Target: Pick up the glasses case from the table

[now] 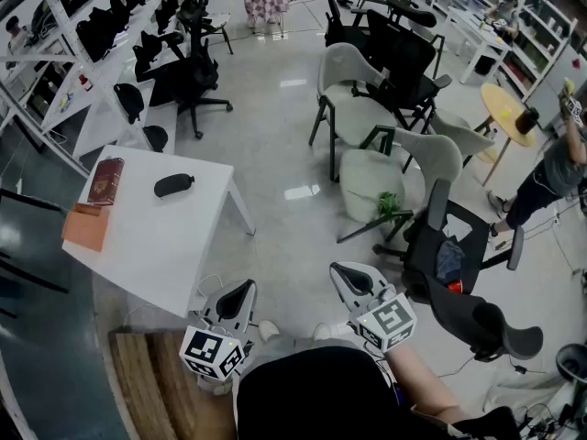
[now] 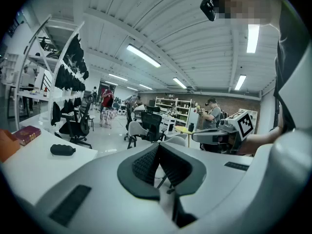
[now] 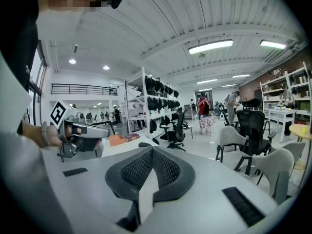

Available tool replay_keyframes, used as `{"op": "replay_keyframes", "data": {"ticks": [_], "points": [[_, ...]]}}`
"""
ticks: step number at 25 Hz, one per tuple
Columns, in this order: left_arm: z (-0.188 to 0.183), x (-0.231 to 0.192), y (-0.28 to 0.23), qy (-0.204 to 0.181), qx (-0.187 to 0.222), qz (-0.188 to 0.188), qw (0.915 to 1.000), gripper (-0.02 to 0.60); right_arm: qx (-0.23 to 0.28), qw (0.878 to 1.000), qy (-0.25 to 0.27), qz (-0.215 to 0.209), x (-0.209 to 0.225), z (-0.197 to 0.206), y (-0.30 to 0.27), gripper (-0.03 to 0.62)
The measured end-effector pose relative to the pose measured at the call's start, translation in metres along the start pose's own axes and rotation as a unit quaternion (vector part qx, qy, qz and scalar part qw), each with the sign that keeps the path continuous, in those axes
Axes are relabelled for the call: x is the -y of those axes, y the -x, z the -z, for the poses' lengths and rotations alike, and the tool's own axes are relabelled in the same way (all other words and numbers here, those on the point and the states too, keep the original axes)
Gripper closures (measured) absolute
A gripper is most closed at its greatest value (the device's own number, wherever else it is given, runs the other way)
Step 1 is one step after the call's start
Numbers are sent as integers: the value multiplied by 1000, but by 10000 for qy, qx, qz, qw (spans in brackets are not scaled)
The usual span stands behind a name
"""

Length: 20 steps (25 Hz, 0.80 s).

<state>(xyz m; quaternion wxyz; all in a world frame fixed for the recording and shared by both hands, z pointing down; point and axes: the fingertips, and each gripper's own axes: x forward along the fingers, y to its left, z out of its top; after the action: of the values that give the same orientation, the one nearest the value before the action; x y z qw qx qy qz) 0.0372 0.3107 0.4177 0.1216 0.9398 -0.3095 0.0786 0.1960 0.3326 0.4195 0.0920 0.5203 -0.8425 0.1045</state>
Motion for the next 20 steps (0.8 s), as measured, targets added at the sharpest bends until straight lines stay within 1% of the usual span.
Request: {"op": "replay_keyframes", "data": {"ticks": [4, 7, 12, 17, 20], "points": [[6, -15, 15, 96, -6, -4, 10000, 565, -154, 9999, -40, 57, -15, 5, -8, 568], [12, -34, 25, 148, -12, 14, 9999, 565, -214, 9997, -48, 88, -31, 5, -26, 568], [15, -70, 42, 79, -43, 91, 9999, 565, -301, 9990, -190, 274, -49, 3, -61, 568], [30, -110, 63, 218, -154, 24, 9996, 565, -565, 9980, -28, 281, -70, 2, -90, 568], [40, -126, 63, 343, -188, -26, 9992, 565, -705, 9970, 13, 311, -68, 8, -106, 568]]}}
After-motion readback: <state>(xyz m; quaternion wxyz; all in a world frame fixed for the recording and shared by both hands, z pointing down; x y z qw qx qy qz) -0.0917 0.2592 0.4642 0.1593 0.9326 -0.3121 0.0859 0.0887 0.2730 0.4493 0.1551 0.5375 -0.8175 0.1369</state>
